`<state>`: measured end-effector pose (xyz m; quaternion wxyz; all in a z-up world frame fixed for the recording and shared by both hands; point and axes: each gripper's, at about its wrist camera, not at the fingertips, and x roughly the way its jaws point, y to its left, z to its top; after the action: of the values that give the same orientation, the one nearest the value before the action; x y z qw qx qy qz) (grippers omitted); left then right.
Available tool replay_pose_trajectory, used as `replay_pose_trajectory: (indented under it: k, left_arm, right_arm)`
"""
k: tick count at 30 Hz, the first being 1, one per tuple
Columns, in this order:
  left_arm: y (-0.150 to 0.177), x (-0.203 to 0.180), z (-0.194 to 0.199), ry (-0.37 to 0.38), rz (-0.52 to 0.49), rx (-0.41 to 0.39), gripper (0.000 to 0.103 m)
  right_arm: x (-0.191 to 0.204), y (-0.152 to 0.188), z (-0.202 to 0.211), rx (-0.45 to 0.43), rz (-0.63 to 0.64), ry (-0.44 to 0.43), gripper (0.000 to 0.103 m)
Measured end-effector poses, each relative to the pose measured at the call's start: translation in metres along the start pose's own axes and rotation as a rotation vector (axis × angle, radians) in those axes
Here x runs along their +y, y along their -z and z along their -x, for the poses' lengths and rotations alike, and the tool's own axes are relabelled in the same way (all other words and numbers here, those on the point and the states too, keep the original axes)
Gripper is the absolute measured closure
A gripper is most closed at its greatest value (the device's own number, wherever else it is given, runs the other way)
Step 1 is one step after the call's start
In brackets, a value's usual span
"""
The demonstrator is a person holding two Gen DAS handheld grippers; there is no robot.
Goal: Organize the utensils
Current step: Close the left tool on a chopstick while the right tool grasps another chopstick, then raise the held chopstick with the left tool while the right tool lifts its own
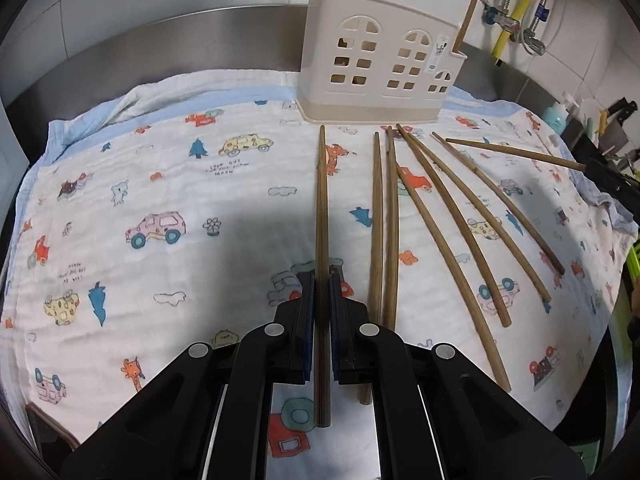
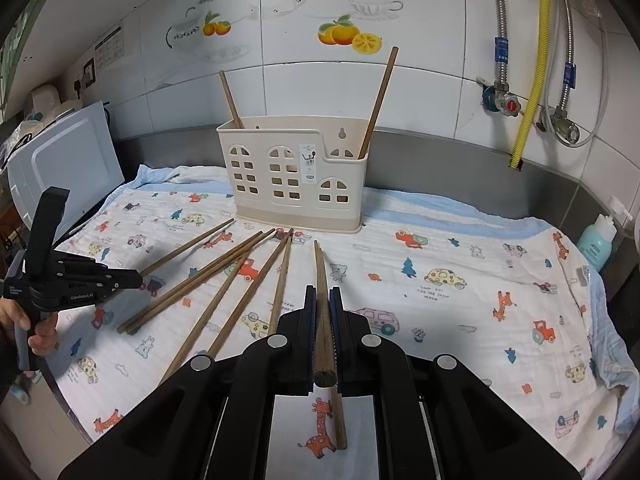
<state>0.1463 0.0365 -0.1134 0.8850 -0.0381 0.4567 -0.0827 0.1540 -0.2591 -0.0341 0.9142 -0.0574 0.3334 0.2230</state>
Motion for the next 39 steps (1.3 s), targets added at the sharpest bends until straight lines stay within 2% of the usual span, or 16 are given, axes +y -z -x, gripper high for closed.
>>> replay_pose_trajectory:
  k: [7,9,18,24,32,37,39]
  left_arm:
    - [0.006,0.004,-0.008,-0.018,0.011,0.008,0.096]
    - [0.008,0.004,-0.01,-0.016,0.014,0.011,0.093]
    - [0.012,-0.003,-0.009,-0.052,-0.005,0.006,0.093]
    - [0.011,-0.018,-0.012,-0.131,-0.087,0.019,0.097]
    - [0.003,-0.02,-0.002,-0.116,-0.088,0.002,0.097]
    - [-0.008,-0.02,0.018,-0.074,-0.069,-0.064,0.097]
    - [-0.014,-0.021,0.027,-0.053,-0.064,-0.1,0.101]
  right_arm:
    - [-0.001,-0.001,0.0,-0.004,-0.008,-0.001,0.097]
    - [0.0,-0.001,0.001,-0.005,-0.006,0.0,0.097]
    - [0.0,-0.001,0.0,-0.003,-0.008,-0.005,0.097]
    - [0.0,-0.001,0.0,-0.005,-0.012,-0.004,0.097]
    - [0.0,-0.005,0.002,-0.015,-0.012,-0.005,0.097]
    - [-0.002,-0.009,0.003,-0.023,-0.016,-0.005,0.097]
    - [0.0,-0.012,0.004,-0.03,-0.015,-0.007,0.097]
